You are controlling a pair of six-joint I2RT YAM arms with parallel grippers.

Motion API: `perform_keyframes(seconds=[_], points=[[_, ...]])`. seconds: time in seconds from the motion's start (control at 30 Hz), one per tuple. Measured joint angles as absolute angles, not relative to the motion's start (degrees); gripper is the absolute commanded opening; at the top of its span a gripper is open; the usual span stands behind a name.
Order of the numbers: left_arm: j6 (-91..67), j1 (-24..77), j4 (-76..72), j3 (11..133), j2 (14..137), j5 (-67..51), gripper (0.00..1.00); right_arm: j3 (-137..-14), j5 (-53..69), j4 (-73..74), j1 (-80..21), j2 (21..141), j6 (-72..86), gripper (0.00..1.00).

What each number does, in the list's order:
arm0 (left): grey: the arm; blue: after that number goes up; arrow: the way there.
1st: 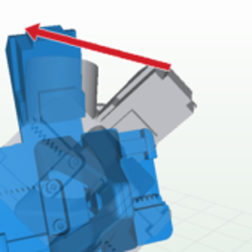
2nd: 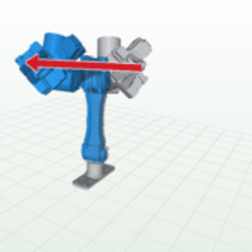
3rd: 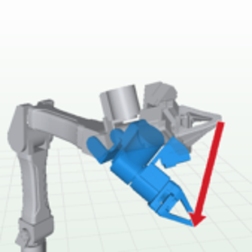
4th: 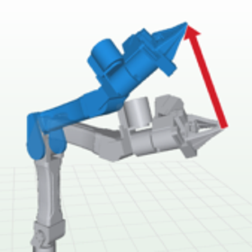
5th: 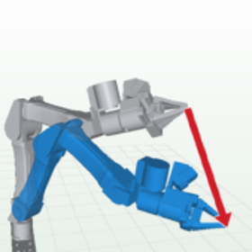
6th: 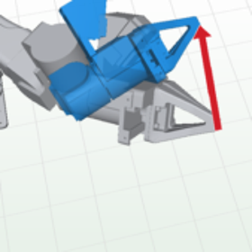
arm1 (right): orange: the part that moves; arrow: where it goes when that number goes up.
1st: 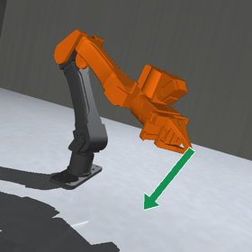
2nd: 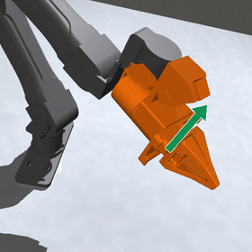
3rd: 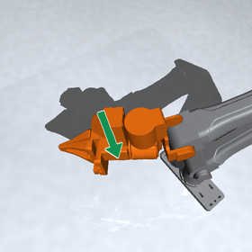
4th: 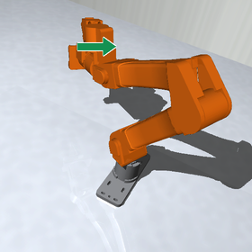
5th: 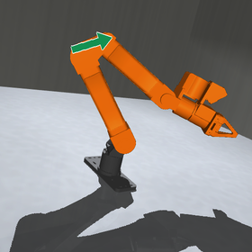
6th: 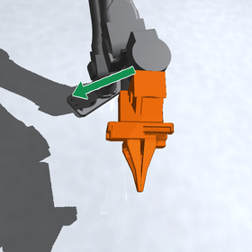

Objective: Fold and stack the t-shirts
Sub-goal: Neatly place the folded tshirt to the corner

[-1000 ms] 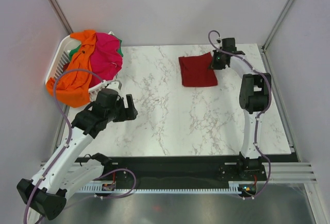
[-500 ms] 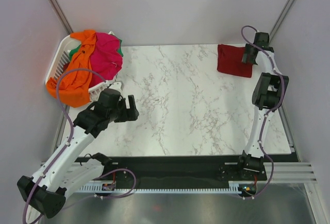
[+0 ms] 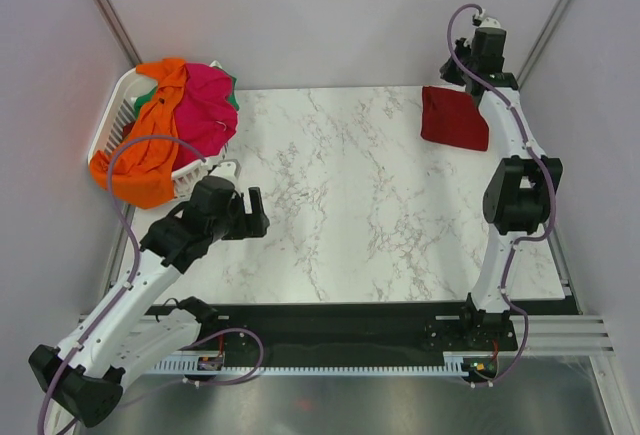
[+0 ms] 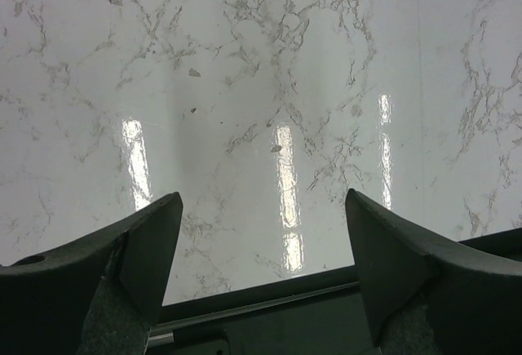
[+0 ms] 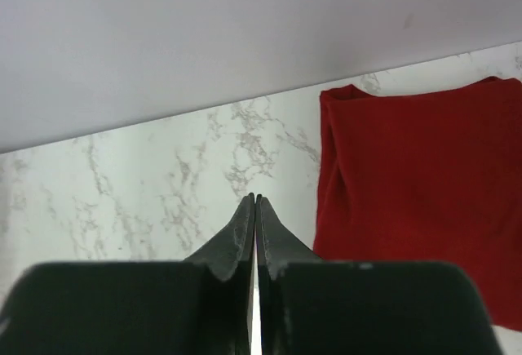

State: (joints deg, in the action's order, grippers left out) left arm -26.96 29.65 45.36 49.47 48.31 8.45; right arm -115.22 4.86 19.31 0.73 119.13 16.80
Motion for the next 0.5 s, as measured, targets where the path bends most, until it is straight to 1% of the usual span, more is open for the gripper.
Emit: perform_keyframes(seconds=[0.3,0.5], points=[[-27.0,30.4,45.4,49.4,48.0,9.0,0.88,-115.2,7.8,18.9,5.9,132.3,24.5,0.0],[-27.0,30.4,45.4,49.4,48.0,9.0,0.88,-115.3,7.9,18.9,5.3,135.8,25.7,0.0]])
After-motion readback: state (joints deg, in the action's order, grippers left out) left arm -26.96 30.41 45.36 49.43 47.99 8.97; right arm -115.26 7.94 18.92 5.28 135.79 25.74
